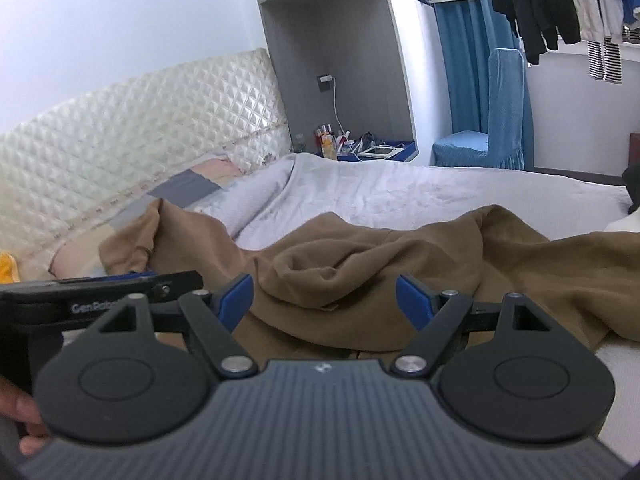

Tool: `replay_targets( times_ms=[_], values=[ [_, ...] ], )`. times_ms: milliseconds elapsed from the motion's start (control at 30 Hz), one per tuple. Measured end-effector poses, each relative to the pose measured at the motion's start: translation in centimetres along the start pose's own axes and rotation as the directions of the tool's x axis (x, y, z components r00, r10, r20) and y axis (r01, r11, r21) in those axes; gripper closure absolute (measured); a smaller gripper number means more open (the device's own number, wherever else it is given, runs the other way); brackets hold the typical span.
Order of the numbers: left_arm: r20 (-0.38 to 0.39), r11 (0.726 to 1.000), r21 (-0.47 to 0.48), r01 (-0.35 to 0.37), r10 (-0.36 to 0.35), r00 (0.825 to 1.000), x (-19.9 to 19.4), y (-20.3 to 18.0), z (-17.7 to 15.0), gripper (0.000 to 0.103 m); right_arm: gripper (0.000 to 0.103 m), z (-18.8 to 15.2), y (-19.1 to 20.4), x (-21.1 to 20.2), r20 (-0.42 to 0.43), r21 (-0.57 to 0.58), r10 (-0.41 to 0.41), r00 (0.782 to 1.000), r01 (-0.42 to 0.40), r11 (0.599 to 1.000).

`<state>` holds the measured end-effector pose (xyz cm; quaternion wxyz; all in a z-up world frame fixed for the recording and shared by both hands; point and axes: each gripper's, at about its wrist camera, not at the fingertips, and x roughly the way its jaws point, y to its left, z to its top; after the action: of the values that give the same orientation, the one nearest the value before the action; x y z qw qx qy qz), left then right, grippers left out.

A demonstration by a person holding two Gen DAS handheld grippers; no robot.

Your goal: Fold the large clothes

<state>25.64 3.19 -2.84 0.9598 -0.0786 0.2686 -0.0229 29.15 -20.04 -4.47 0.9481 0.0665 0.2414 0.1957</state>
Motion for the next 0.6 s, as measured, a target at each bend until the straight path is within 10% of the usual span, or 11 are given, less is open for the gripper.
replay_targets(
  times_ms=[300,600],
  values=[
    [-0.057,0.999,-0.052,-0.015,0.012,0.998,7.0,3.9,-2.8,0.043,0.023,-1.8,-1.2,6.5,-0.121,0.046,-0.001,0.993,0.007,0.999],
    [-0.126,0.991,-0.125,-0.040,0.024,0.992,11.1,6.6,-4.9,0.043,0.023,-3.5,0.7,12.9,-0.187,-0.145,-0.058,0.981,0.031,0.989]
  ],
)
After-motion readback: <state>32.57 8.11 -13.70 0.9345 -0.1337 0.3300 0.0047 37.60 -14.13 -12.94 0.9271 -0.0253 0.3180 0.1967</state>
